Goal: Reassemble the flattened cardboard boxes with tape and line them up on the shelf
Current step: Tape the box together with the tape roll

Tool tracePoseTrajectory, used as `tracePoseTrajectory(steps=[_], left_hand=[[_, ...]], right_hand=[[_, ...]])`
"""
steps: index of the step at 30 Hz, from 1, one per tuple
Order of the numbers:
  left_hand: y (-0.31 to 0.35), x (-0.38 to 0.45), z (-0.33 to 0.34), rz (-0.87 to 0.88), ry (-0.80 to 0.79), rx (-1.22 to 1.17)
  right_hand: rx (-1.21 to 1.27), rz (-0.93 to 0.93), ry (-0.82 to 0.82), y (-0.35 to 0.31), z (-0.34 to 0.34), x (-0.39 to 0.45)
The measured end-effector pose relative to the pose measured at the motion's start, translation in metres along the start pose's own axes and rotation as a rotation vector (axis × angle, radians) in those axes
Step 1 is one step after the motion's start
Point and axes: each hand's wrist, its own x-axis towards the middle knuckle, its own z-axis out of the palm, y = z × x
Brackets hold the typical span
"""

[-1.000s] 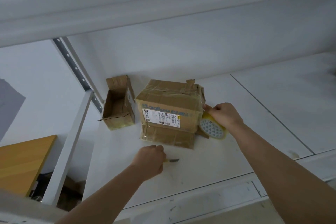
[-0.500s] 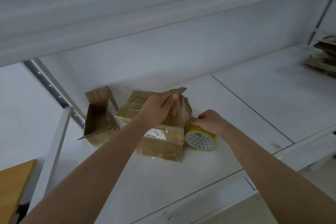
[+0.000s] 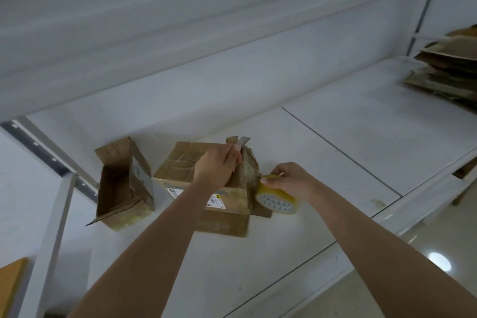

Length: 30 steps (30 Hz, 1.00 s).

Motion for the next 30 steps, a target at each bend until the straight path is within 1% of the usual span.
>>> tracePoseTrajectory(steps=[6, 10, 12, 14, 16, 18, 20, 22, 25, 28, 30], left_hand=[[0.000, 0.008, 0.001, -0.005, -0.065, 0.034], [0.007, 0.013, -0.004, 0.027, -0.176, 0.088], [0.013, 0.017, -0.010, 0.064, -0.274, 0.172], [0.024, 0.021, -0.015, 0.118, -0.387, 0.306], [0.038, 0.023, -0.018, 0.131, -0.481, 0.460], [0.052, 0.023, -0.016, 0.115, -0.500, 0.566], [0.062, 0.025, -0.012, 0.093, -0.525, 0.668], [0.068, 0.026, -0.007, 0.083, -0.561, 0.828], [0.077, 0.025, 0.007, 0.032, -0.567, 1.037], [0.082, 0.021, 0.012, 0.049, -0.537, 1.106], [0.075, 0.020, 0.009, 0.101, -0.477, 1.027]], right_hand=[[-0.341, 0.086, 0.038, -0.002, -0.003, 0.010], [-0.454, 0.093, 0.064, -0.008, -0.003, 0.007], [-0.422, 0.049, 0.076, -0.005, -0.005, 0.004], [-0.259, -0.035, 0.041, 0.000, -0.012, 0.002], [-0.075, -0.077, -0.004, 0.004, -0.022, -0.001], [-0.011, -0.078, -0.004, 0.007, -0.025, -0.004], [-0.016, -0.081, 0.041, 0.008, -0.023, -0.005], [-0.011, -0.072, 0.098, 0.008, -0.020, -0.007], [0.012, -0.065, 0.141, 0.007, -0.018, -0.009], [0.054, -0.044, 0.151, 0.006, -0.015, -0.011], [0.066, -0.021, 0.151, 0.007, -0.013, -0.010]])
